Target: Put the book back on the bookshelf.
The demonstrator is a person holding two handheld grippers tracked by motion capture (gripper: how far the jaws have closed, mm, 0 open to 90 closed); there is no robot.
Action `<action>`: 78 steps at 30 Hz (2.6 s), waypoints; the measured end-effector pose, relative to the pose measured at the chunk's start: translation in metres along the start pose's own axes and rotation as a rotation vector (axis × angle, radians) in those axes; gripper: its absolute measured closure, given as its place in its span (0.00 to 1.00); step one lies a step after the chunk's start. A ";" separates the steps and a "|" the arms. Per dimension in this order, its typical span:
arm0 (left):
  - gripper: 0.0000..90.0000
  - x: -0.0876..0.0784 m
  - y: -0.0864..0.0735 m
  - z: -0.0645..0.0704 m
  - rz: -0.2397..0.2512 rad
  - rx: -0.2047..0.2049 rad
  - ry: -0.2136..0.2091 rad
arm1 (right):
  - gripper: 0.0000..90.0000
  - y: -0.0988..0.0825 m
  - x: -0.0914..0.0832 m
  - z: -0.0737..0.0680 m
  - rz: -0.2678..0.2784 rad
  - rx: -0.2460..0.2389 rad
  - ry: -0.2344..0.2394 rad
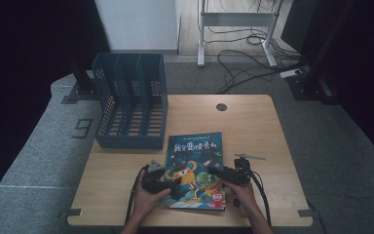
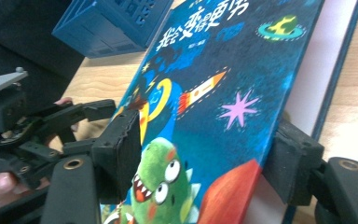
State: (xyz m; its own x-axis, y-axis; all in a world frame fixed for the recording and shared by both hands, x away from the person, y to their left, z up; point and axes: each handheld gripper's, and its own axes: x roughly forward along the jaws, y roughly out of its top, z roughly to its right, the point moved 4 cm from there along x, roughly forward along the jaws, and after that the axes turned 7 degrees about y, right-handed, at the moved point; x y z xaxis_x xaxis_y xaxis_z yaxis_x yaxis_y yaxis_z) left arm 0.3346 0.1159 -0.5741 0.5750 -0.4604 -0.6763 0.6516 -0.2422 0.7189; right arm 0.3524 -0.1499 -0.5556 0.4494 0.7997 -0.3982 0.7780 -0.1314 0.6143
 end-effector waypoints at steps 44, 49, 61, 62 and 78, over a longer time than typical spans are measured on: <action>0.18 -0.002 -0.001 -0.003 0.009 -0.004 -0.031 | 0.63 0.027 0.018 0.019 0.006 -0.055 0.014; 0.18 -0.003 -0.001 -0.003 0.019 -0.007 -0.035 | 0.65 0.026 0.018 0.016 -0.006 -0.046 0.053; 0.18 -0.005 -0.001 -0.002 0.012 -0.002 -0.056 | 0.76 0.027 0.015 0.013 -0.005 0.016 0.123; 0.18 -0.005 -0.001 -0.001 0.010 -0.001 -0.061 | 0.77 0.028 0.014 0.013 0.000 0.014 0.124; 0.18 -0.003 -0.005 0.025 -0.043 0.115 -0.113 | 0.84 0.043 -0.026 0.026 0.112 0.077 0.091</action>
State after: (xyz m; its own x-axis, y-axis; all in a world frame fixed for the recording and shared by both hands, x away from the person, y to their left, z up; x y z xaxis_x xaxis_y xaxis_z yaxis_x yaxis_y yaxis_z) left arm 0.3174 0.0974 -0.5712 0.4839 -0.5394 -0.6891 0.6100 -0.3567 0.7076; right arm 0.3859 -0.1918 -0.5363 0.4960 0.8269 -0.2649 0.7586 -0.2642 0.5956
